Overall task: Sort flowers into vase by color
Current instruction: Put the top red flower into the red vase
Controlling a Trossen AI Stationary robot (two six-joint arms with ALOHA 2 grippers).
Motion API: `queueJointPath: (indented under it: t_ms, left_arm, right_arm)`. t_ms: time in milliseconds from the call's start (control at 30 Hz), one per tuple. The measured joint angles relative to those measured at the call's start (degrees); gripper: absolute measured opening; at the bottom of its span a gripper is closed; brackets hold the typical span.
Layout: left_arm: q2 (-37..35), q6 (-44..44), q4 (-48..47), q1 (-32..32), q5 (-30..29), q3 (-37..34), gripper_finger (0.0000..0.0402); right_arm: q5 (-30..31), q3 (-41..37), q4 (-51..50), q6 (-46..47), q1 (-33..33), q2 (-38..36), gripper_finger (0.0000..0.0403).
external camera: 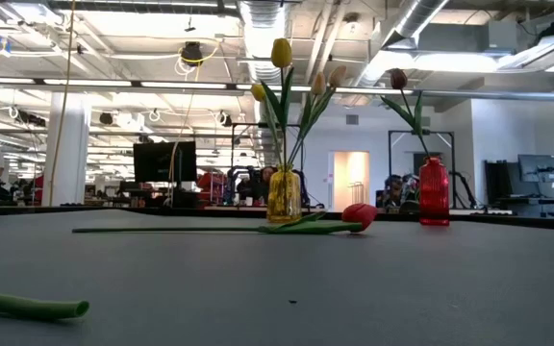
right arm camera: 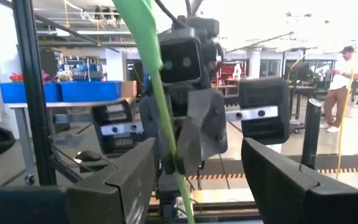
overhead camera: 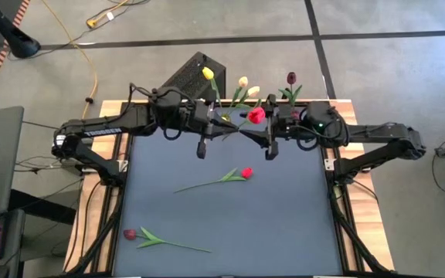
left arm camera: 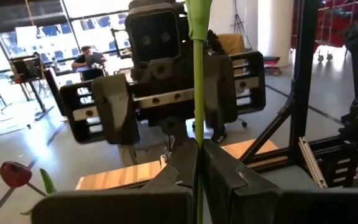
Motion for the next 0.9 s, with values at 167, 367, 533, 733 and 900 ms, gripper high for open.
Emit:
queueJointPath:
  t_ms: [167,367,533,733,900]
  left_arm:
    - [0.0,0.0,-1.7,0.0,-3.2,0.0,0.0000]
    - [0.0,-0.1,-3.7,0.0,-4.1,0.0,0.0000]
    - [0.0,-0.1,-3.8,0.0,-4.3,0.0,0.0000]
    - [0.0,-0.8,-4.0,0.0,-5.0,0.0,0.0000]
    - [0.0,-1.3,-4.0,0.0,-6.0,0.0,0.0000]
  right_arm:
    - [0.0,0.0,2.0,0.2,0.0,0.8,0.0260]
    - [-0.1,0.0,2.8,0.0,0.0,0.8,0.0254]
    - [-0.1,0.0,2.9,0.0,0.0,0.8,0.0226]
    - [0.0,0.0,2.9,0.0,0.0,0.8,0.0172]
    - [0.0,0.0,2.9,0.0,0.0,0.8,0.0123]
